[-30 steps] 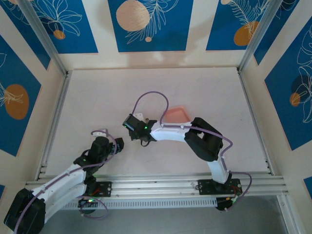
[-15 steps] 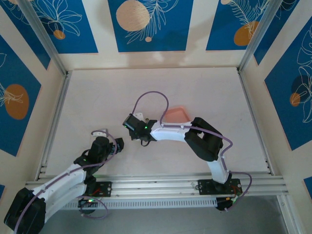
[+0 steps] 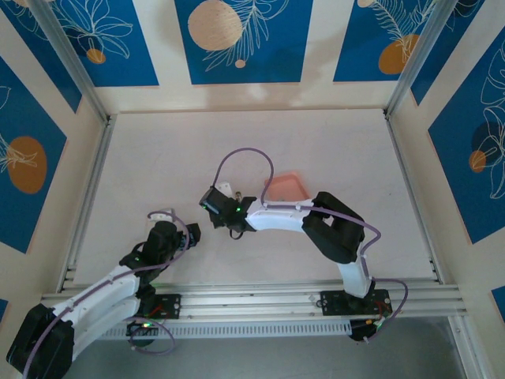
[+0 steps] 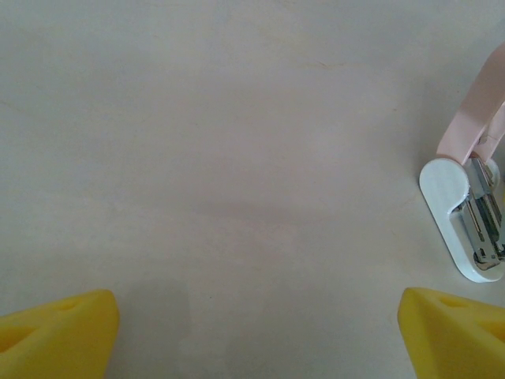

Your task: Load the staples into the stapler

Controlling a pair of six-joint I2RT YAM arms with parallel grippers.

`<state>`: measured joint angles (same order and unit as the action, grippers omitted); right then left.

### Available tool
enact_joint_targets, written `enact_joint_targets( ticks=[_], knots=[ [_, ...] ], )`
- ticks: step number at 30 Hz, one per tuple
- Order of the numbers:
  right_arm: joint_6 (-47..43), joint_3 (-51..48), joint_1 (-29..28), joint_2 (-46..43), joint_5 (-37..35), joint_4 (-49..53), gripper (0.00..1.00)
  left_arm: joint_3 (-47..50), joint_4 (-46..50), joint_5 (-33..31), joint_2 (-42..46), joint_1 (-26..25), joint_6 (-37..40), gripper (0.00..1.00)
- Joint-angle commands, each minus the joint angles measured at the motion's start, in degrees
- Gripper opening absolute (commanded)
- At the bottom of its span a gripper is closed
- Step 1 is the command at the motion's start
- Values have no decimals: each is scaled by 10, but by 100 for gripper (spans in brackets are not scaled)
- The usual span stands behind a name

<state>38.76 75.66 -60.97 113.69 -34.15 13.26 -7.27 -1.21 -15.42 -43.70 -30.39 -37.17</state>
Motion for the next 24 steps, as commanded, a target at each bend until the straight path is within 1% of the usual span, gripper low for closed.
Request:
enact_joint_targets(
  ticks=[1, 12, 24],
  knots=[
    [-13, -7, -2, -17, -15, -19, 14, -17, -3, 8, -10, 5, 5, 91],
    [-20, -5, 3, 0, -5, -22, 15, -28, -17, 14, -39, 4, 10, 91],
    [-19, -5, 6, 6, -4, -19, 15, -30, -19, 17, -46, 4, 10, 91]
  ],
)
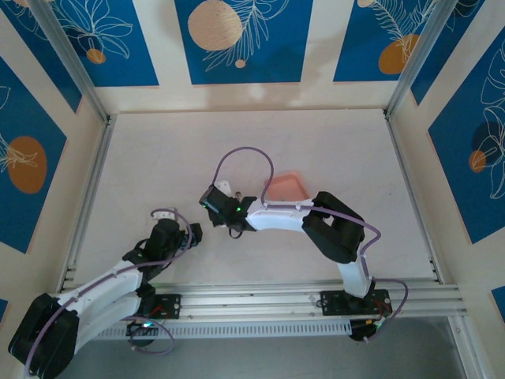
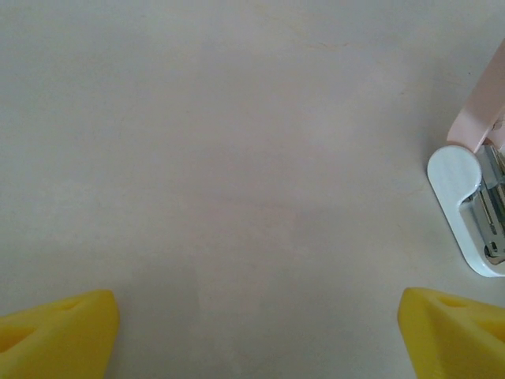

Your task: Load the staples into the stapler

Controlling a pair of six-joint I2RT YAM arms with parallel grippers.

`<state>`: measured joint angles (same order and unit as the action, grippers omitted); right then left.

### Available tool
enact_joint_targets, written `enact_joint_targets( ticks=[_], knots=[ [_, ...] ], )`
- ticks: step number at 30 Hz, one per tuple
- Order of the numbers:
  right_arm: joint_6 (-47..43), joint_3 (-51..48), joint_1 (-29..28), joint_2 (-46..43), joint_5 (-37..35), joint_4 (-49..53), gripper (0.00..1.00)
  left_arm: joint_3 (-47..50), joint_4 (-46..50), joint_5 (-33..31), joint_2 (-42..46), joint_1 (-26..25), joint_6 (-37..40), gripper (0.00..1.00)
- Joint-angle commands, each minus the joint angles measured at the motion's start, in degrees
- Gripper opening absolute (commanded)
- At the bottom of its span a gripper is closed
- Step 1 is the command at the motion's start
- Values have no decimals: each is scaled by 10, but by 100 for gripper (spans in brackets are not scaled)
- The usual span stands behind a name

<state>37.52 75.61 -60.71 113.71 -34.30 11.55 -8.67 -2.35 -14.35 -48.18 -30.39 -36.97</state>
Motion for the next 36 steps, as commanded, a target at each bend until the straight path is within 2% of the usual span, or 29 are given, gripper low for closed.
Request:
enact_joint_targets(
  ticks=[1, 24, 36],
  knots=[
    [-6, -5, 3, 6, -2, -1, 15, -16, -7, 6, -1, 5, 8, 91],
    [0, -4, 6, 23, 6, 8, 15, -14, -5, 7, 0, 4, 5, 91],
    [-16, -8, -1, 4, -6, 1, 15, -14, -6, 7, 0, 5, 6, 91]
  ],
)
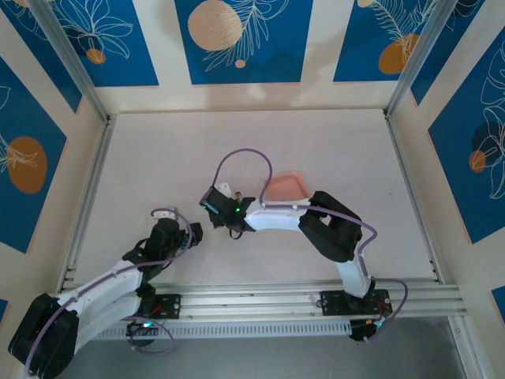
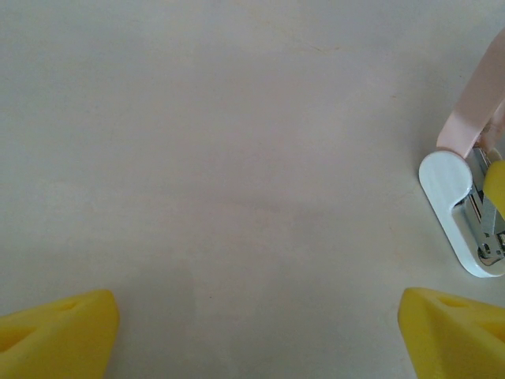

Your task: Load the staples into the stapler

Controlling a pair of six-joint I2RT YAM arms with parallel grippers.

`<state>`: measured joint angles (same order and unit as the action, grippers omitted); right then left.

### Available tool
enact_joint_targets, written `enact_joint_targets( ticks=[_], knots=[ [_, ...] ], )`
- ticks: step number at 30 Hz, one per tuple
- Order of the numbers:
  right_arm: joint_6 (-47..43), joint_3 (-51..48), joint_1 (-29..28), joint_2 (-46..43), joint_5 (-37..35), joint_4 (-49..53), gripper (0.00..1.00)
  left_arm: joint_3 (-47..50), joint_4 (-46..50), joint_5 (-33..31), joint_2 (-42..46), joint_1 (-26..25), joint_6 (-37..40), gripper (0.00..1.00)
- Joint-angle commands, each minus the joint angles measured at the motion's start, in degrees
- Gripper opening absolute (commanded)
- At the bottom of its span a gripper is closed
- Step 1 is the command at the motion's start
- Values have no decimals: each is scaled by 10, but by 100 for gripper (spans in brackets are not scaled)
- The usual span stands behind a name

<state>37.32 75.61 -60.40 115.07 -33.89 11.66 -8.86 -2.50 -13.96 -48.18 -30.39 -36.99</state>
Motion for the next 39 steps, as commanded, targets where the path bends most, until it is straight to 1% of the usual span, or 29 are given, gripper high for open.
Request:
enact_joint_targets(
  ticks=[1, 6, 10, 17, 25, 31, 39],
  knots=[
    [-19, -9, -5, -14, -11, -1, 15, -12, -5, 5, 0, 5, 6, 91],
    [-46, -18, -17, -40, -32, -23, 14, -10, -9, 8, 1, 4, 15, 91],
    [-60, -44, -22, -65, -36, -52, 15, -6, -18, 13, -1, 4, 19, 91],
    [-88, -93, -19, -95, -39, -109, 15, -21, -29, 18, -18, 4, 52, 91],
    [-111, -93, -16, -73, -27, -125, 15, -29, -23, 27, -22, 5, 54, 91],
    [-106, -105, -7, -71, -15, -140, 15, -27, -19, 29, -23, 5, 49, 91],
    [-98, -100, -2, -57, 1, -135, 15, -28, -25, 35, -34, 5, 47, 91]
  ],
)
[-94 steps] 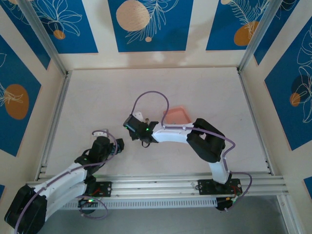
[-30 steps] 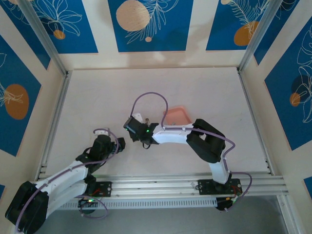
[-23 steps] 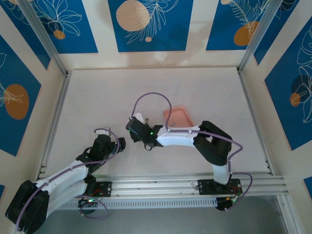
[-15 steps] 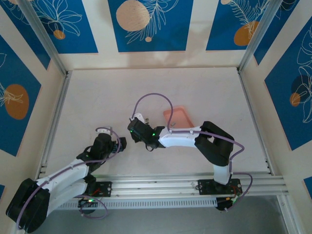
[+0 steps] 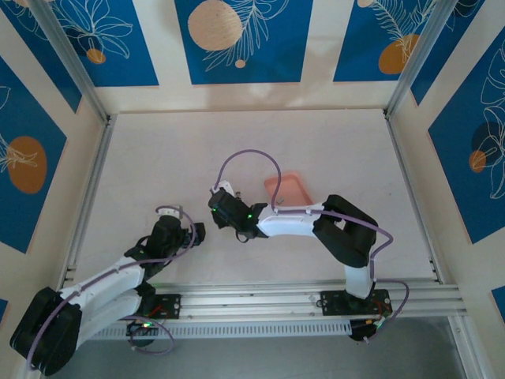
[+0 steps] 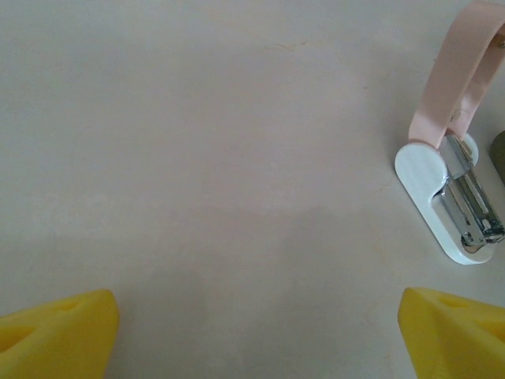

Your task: Load the staples into the stapler

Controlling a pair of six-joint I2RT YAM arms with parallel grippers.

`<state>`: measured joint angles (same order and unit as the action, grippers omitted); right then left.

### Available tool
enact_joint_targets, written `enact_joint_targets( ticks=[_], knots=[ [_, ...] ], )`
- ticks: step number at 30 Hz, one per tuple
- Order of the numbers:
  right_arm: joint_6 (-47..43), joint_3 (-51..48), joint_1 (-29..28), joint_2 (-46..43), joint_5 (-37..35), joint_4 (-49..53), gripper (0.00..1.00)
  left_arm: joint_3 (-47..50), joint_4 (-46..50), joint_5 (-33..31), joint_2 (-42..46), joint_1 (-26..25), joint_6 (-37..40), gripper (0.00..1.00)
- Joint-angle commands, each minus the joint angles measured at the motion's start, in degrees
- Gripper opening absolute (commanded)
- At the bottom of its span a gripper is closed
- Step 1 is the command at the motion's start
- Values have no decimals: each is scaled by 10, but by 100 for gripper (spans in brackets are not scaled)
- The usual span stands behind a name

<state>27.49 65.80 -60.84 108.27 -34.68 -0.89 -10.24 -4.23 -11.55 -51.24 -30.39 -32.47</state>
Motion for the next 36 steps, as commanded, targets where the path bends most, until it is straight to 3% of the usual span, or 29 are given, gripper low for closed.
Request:
enact_joint_targets(
  ticks=[1, 8, 36],
  knots=[
    [2, -1, 3, 14, 10, -9, 15, -14, -10, 12, -4, 5, 3, 91],
    [8, 2, 7, 23, 17, -3, 15, -2, -49, 55, -2, 4, 15, 91],
    [12, 1, 2, 14, 16, -6, 15, -2, -41, 55, -3, 5, 14, 91]
  ],
)
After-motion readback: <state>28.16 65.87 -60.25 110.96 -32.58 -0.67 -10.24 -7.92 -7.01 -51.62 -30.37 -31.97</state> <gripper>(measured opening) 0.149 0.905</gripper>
